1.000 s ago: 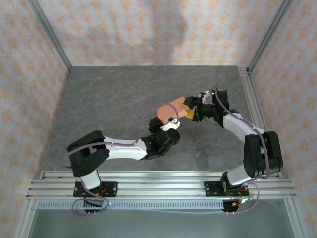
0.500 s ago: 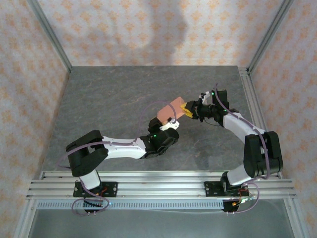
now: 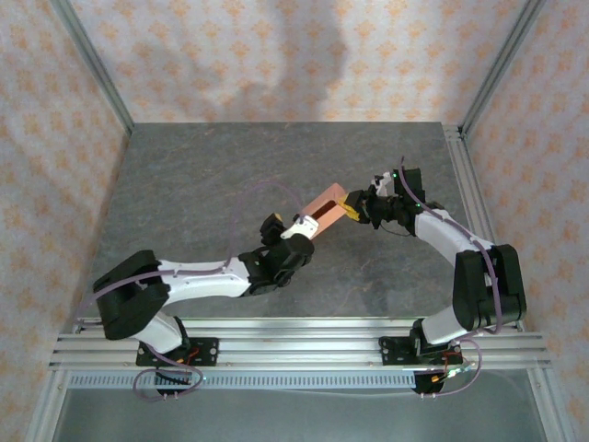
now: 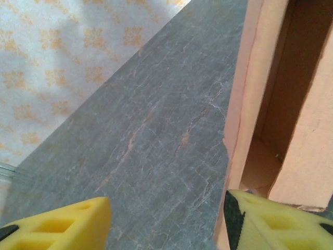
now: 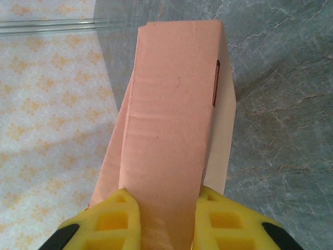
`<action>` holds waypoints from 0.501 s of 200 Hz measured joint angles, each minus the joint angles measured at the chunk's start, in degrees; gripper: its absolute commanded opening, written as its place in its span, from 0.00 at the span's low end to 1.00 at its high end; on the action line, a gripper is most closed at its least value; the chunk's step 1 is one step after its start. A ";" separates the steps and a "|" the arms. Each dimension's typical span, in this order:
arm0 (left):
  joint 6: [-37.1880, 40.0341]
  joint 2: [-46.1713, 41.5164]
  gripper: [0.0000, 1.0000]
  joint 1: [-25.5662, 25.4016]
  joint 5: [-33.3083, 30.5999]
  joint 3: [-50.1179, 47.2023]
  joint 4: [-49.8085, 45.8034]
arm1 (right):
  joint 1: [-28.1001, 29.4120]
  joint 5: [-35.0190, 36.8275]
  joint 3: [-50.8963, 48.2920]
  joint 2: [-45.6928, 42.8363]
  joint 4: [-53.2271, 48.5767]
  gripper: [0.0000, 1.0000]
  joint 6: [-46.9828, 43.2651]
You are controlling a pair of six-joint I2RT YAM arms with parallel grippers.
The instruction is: Fold the paper box
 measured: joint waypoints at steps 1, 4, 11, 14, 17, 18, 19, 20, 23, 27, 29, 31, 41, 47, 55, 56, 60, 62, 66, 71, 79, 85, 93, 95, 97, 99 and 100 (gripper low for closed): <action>-0.11 -0.17 0.62 0.07 0.07 -0.13 0.02 | 0.00 0.04 0.00 0.00 0.00 0.21 -0.02; -0.50 -0.96 0.63 0.20 0.48 -0.59 0.04 | 0.00 0.13 0.00 0.00 -0.09 0.21 -0.13; -1.29 -2.78 0.65 0.61 1.66 -1.81 0.35 | 0.00 0.20 0.00 0.00 -0.15 0.21 -0.17; -1.84 -3.56 0.66 0.83 2.21 -2.38 0.46 | 0.00 0.26 0.00 0.00 -0.17 0.21 -0.17; -2.16 -4.46 0.67 1.03 2.73 -2.95 0.50 | 0.00 0.33 0.00 0.00 -0.20 0.21 -0.20; -2.36 -4.87 0.67 1.16 3.04 -3.21 0.55 | 0.00 0.35 0.00 0.00 -0.22 0.21 -0.17; -2.47 -5.07 0.67 1.25 3.19 -3.34 0.59 | 0.00 0.35 0.00 0.00 -0.22 0.21 -0.20; -2.62 -5.27 0.67 1.31 3.32 -3.50 0.66 | 0.00 0.37 0.00 0.00 -0.22 0.21 -0.22; -3.15 -6.21 0.68 1.60 3.91 -4.11 0.79 | 0.00 0.37 0.00 0.00 -0.22 0.21 -0.26; -3.78 -7.30 0.69 1.99 4.79 -4.81 0.92 | 0.00 0.39 0.00 0.00 -0.22 0.21 -0.39; -4.11 -7.96 0.69 2.25 5.14 -5.20 0.94 | 0.00 0.39 0.00 0.00 -0.22 0.21 -0.37; -4.46 -8.63 0.70 2.56 5.64 -5.60 0.96 | 0.00 0.39 0.00 0.00 -0.22 0.21 -0.42; -6.34 -11.15 0.72 4.00 7.52 -7.15 1.27 | 0.00 0.42 0.00 0.00 -0.22 0.21 -0.57; -7.54 -12.61 0.73 5.16 8.74 -8.04 1.44 | 0.00 0.42 0.00 0.00 -0.22 0.21 -0.61; -9.11 -14.21 0.75 6.80 10.25 -9.03 1.57 | 0.00 0.44 0.00 0.00 -0.22 0.21 -0.61; -9.51 -14.51 0.75 7.19 10.51 -9.22 1.57 | 0.00 0.44 0.00 0.00 -0.22 0.21 -0.61; -10.36 -15.17 0.75 8.20 11.45 -9.62 1.60 | 0.00 0.44 0.00 0.00 -0.22 0.21 -0.61; -10.71 -15.41 0.75 8.59 11.80 -9.77 1.60 | 0.00 0.44 0.00 0.00 -0.22 0.21 -0.61; -11.87 -16.04 0.76 9.99 13.03 -10.19 1.62 | 0.00 0.44 0.00 0.00 -0.22 0.21 -0.61; -13.18 -16.57 0.76 11.67 14.19 -10.47 1.51 | 0.00 0.46 0.00 0.00 -0.22 0.21 -0.61; -15.32 -16.92 0.76 14.36 16.24 -10.60 1.20 | 0.02 0.52 0.00 0.00 -0.22 0.21 -0.63; -17.03 -16.90 0.76 16.61 17.75 -10.58 0.85 | 0.04 0.55 0.00 0.00 -0.22 0.21 -0.66; -19.21 -16.61 0.75 19.71 20.06 -10.49 0.22 | 0.04 0.55 0.00 0.00 -0.22 0.21 -0.79; -19.54 -16.57 0.75 20.24 20.46 -10.47 -0.02 | 0.04 0.55 0.00 0.00 -0.22 0.21 -0.81; -20.20 -16.35 0.75 21.05 21.14 -10.38 -0.20 | 0.04 0.55 0.00 0.00 -0.22 0.21 -0.81; -20.76 -16.15 0.75 21.90 21.75 -10.27 -0.55 | 0.04 0.55 0.00 0.00 -0.22 0.21 -0.81; -20.90 -16.09 0.75 22.16 22.01 -10.21 -0.66 | 0.04 0.55 0.00 0.00 -0.22 0.21 -0.83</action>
